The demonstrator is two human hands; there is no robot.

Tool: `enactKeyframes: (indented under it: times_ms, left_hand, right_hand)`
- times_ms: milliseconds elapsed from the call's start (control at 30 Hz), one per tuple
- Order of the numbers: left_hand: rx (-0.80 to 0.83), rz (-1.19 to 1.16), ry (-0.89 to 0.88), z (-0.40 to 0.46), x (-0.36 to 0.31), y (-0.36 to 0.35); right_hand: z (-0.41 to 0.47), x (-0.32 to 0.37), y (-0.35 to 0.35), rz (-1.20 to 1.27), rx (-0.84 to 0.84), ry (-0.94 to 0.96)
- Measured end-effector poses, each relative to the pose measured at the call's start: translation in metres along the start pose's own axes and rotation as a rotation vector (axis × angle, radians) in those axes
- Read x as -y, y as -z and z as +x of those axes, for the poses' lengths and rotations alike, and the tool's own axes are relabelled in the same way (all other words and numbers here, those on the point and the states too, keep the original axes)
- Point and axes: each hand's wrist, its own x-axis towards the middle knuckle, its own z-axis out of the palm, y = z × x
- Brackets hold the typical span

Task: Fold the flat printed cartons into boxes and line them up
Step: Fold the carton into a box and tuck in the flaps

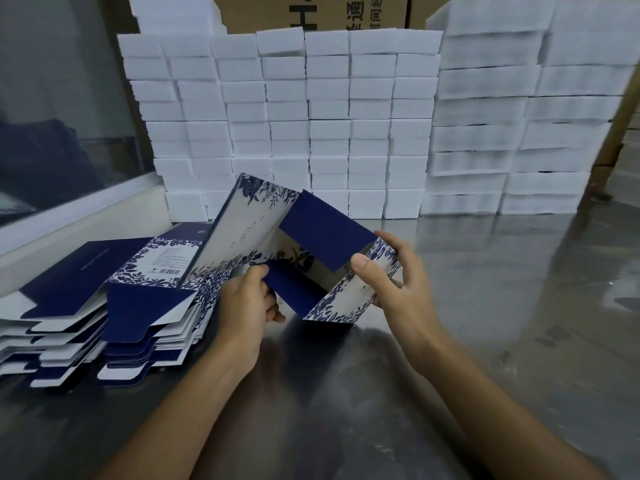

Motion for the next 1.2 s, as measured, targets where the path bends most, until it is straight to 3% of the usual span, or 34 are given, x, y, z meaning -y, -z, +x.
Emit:
enactKeyframes:
  times_ms: [233,367,667,867,1033,1200]
  left_hand:
    - [-0.038,0.012,-0.095,0.0,0.001,0.002]
    - [0.024,0.033,-0.116,0.0,0.0,0.002]
    - [0.093,0.087,-0.177,-0.007,-0.003,0.0]
    - [0.139,-0.021,-0.148,-0.009,-0.003,-0.004]
    - [0.029,0.071,-0.134,-0.002,-0.001,0.0]
    - [0.033,-0.003,-0.078,-0.001,-0.002,0.002]
  right_hand:
    - [0.001,-0.001,0.0,0.036,-0.019,-0.059]
    - [0.004,-0.001,0.0,0.111,-0.04,-0.156]
    - [0.009,-0.017,0.003,-0.007,-0.205,-0.141]
    - [0.008,-0.016,0.002,0.013,-0.135,-0.172]
    - [0.005,-0.009,-0.001,0.136,-0.041,-0.204]
    - [0.001,-0.01,-0.004,0.2,0.029,-0.185]
